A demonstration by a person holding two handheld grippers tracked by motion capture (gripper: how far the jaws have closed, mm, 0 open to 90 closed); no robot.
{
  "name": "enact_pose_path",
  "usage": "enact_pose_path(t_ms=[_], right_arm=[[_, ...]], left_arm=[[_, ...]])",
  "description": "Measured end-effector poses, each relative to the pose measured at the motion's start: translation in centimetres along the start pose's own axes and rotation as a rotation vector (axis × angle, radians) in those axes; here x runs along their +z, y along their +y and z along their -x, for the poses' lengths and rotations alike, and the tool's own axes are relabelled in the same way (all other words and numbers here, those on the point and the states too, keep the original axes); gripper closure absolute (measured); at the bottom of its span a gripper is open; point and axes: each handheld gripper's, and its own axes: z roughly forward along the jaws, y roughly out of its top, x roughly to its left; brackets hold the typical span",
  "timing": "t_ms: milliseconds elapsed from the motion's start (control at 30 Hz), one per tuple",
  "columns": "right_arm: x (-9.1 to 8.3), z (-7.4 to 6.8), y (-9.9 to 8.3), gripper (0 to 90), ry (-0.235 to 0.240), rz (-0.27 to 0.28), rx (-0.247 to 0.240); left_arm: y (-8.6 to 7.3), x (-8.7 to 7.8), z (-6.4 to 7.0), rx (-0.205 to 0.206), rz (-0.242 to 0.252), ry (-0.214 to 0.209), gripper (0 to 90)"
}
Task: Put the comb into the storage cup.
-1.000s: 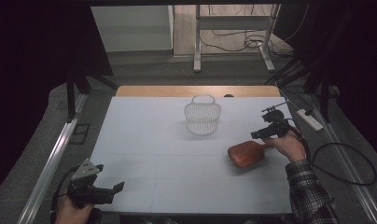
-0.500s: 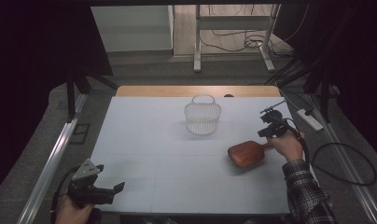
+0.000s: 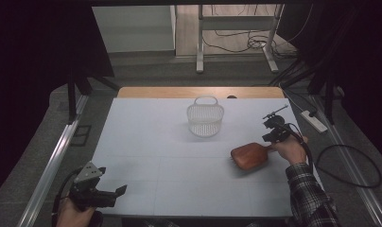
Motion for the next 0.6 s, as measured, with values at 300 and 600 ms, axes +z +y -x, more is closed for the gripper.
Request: enact_pose_path(t_ms=[300, 600], right_arm=[[0.8, 0.6, -0.8, 89.3, 0.03, -0.028, 0.023], [0.9, 0.9, -1.7, 89.3, 0.046, -0.043, 0.032]], left_arm=[[0.0, 0.0, 0.1, 0.006, -0.004, 0.003, 1.8], [0.1, 0.1, 0.1, 0.009, -0.008, 0.005, 2.0]])
